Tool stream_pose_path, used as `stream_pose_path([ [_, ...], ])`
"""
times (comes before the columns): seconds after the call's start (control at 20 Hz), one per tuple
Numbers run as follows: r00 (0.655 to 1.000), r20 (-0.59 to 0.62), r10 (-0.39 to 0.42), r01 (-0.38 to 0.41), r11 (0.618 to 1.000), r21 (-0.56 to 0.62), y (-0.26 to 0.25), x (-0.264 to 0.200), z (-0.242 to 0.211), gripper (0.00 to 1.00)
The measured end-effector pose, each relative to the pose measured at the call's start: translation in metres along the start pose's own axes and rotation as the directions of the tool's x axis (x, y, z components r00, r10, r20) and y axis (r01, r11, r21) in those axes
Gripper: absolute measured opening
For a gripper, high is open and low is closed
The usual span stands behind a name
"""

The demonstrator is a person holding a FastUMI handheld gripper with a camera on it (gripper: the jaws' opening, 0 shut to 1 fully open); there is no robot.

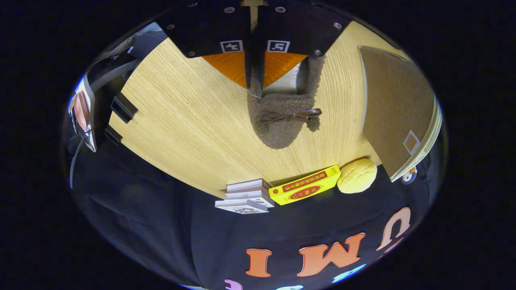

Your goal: Open the storage box then place both shoes into the box .Put the left shoe in first, then the right shoe, with the right side of both shoes facing outward in a uniform manner.

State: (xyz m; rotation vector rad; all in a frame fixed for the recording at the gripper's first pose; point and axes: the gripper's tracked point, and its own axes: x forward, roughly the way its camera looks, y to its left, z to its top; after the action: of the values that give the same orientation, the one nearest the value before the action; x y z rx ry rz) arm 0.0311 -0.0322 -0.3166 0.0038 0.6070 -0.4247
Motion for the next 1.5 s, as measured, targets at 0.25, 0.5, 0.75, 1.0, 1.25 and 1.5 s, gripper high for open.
stream_pose_path([
  [0.25, 0.999, 0.027, 0.046, -0.046, 0.999, -0.016, 0.023, -0.025, 0.028, 0.01],
  [0.5, 0.989, 0.121, 0.081, -0.079, 0.997, -0.023, 0.048, -0.067, 0.099, 0.01],
  [0.75, 0.961, 0.21, 0.182, -0.183, 0.983, -0.016, 0.108, -0.12, 0.165, 0.01],
  [1.0, 0.925, 0.233, 0.302, -0.293, 0.953, -0.073, 0.184, -0.153, 0.181, 0.01],
  [1.25, 0.917, 0.162, 0.365, -0.354, 0.931, -0.092, 0.235, -0.149, 0.15, 0.01],
  [1.5, 0.939, 0.092, 0.332, -0.319, 0.939, -0.128, 0.243, -0.132, 0.113, 0.03],
])
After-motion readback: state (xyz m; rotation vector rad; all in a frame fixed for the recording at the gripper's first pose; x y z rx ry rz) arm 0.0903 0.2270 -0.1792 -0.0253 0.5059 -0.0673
